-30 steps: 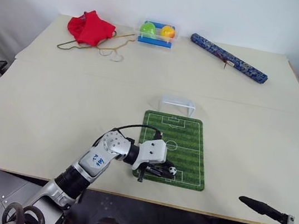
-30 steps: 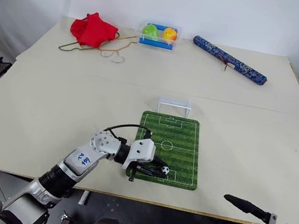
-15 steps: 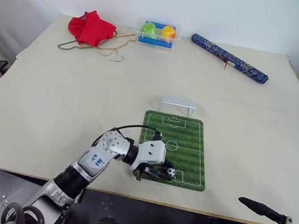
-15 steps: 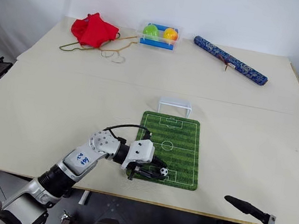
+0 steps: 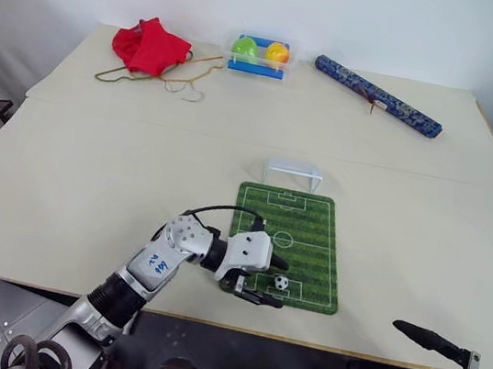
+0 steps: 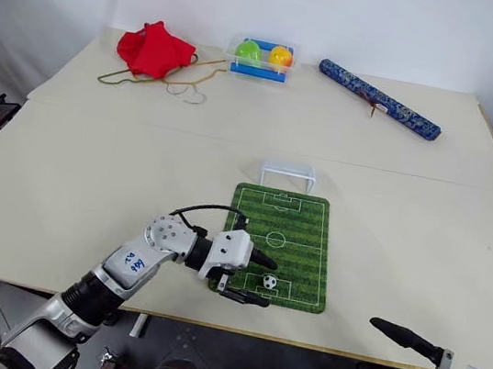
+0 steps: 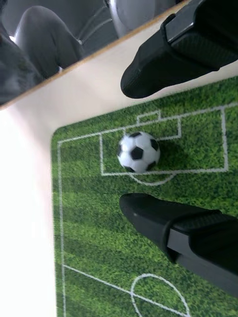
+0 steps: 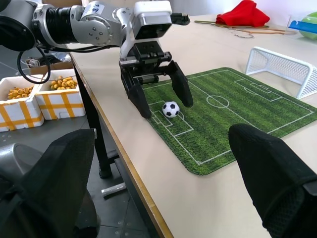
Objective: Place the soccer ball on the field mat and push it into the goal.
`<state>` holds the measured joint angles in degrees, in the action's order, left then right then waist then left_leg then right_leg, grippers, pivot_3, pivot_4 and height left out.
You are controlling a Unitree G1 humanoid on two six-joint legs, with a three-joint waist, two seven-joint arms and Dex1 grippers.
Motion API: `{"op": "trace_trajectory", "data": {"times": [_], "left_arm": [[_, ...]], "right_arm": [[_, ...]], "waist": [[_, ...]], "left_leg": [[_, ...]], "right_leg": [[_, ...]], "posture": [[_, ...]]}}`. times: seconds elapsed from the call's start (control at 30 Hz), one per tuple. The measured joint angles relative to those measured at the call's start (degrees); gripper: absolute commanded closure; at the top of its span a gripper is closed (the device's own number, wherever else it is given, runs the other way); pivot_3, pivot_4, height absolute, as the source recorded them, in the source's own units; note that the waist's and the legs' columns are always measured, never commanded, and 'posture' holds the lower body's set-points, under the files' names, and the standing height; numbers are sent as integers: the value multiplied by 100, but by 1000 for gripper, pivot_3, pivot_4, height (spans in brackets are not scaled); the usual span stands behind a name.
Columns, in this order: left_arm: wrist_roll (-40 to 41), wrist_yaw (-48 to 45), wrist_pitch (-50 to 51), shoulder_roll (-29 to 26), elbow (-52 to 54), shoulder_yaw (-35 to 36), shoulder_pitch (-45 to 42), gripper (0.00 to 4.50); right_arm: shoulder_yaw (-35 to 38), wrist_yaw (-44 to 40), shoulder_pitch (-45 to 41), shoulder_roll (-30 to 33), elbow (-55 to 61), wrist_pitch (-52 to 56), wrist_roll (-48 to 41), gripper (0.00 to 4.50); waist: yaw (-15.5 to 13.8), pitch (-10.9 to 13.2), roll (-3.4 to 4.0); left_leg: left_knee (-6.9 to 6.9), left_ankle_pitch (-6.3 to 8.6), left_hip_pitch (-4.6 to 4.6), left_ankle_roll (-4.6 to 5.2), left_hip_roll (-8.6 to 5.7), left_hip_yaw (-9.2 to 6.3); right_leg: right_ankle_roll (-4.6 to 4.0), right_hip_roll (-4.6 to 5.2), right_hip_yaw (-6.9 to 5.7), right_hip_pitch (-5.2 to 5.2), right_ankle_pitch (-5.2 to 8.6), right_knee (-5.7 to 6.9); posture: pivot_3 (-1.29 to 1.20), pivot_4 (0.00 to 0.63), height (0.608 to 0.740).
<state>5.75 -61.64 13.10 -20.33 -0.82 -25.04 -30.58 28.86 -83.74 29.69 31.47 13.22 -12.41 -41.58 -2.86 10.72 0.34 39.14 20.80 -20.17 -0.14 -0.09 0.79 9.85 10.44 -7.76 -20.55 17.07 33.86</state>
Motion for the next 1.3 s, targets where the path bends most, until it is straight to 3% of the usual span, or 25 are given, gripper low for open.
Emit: {"op": "trace_trajectory", "data": {"times": [0.33, 0.43, 0.53, 0.73, 1.03, 1.3], "left_arm": [[1356, -495, -9, -1121, 958, 1710, 917, 990], [1546, -545, -25, -1498, 1249, 2086, 1636, 1605], [1653, -461, 134, -1700, 1598, 2252, 2309, 2518], [1619, -1, 100, -1617, 2311, 2230, 3585, 4459], [1493, 429, 309, -884, 2439, 1216, 2679, 4459], [971, 800, 574, -355, 1775, 410, 2012, 4459]], "right_arm": [[-50, 83, -212, 244, 338, 388, -279, 0], [-113, 54, -495, 329, 411, 498, -437, 0], [-193, -18, -782, 336, 469, 535, -568, 0], [-584, -69, -1405, 359, 312, 637, -526, 0], [-568, -162, -1514, 665, -60, 753, -379, 0], [-318, -68, -1065, 665, 25, 744, -361, 0]], "waist": [[136, -3, 8], [152, -3, 8], [148, -2, 8], [120, -1, 9], [18, -5, 15], [1, -9, 21]], "left_leg": [[0, 0, 4, -1, 4, -6], [0, 0, 6, -1, 4, -4], [0, 0, 8, -1, 7, -5], [0, 1, 5, -1, 6, -13], [3, 0, 5, 0, 1, -6], [2, 0, 5, 0, 0, -5]], "right_leg": [[-2, 0, 1, 2, -1, 2], [-2, 0, 3, 3, -1, 2], [-3, 0, 4, 5, -2, 3], [-5, 0, 2, 5, -3, 0], [-6, -1, 5, 5, -4, 1], [-6, -1, 4, 7, -4, 0]], "posture": [[0, 150, 740], [0, 150, 740], [0, 150, 740], [0, 150, 740], [0, 150, 740], [0, 150, 740]]}}
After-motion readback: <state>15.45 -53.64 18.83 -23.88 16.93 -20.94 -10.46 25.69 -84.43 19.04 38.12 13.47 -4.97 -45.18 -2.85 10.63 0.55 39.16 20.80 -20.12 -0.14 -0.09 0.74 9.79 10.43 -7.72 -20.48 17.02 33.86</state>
